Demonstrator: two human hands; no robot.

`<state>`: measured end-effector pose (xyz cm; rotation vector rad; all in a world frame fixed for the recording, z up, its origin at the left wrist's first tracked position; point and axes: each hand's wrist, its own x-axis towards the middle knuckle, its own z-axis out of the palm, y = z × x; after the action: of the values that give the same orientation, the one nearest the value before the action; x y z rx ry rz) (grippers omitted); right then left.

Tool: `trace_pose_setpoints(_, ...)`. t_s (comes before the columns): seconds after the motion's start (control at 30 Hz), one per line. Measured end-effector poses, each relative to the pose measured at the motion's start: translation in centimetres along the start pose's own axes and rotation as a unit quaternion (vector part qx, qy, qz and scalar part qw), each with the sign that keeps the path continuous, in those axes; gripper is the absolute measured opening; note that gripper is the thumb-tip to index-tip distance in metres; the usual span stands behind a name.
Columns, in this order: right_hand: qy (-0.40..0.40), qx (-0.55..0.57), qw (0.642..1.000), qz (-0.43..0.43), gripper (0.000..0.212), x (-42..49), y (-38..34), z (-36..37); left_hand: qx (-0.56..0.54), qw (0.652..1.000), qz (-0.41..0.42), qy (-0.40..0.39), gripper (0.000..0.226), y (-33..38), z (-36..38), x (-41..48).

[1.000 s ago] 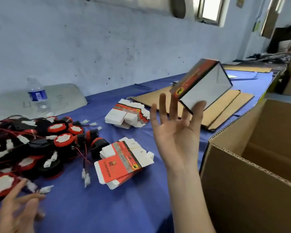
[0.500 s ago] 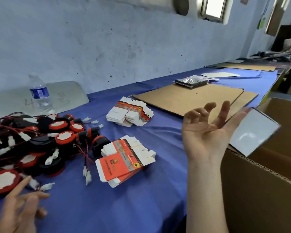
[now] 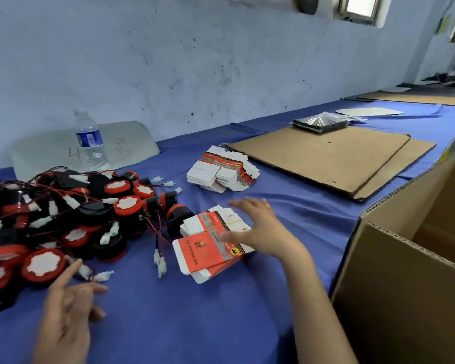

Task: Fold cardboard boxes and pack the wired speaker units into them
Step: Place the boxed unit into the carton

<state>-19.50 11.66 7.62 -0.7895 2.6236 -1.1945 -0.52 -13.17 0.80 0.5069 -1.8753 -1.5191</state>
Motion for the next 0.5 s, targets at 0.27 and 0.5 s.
trace_pose_setpoints(0.27,-0.108,-0.041,0.993,0.021,0.072,0.5,1.5,1.1,0.013,0.996,0.084,0.010,0.047,-0.4,-0.2,-0.5)
trace_pose_setpoints(0.5,-0.129,-0.056,0.990,0.005,0.059,1.2,1.9,0.8,0.040,0.996,0.085,0.007,0.046,-0.9,-0.9,-0.5)
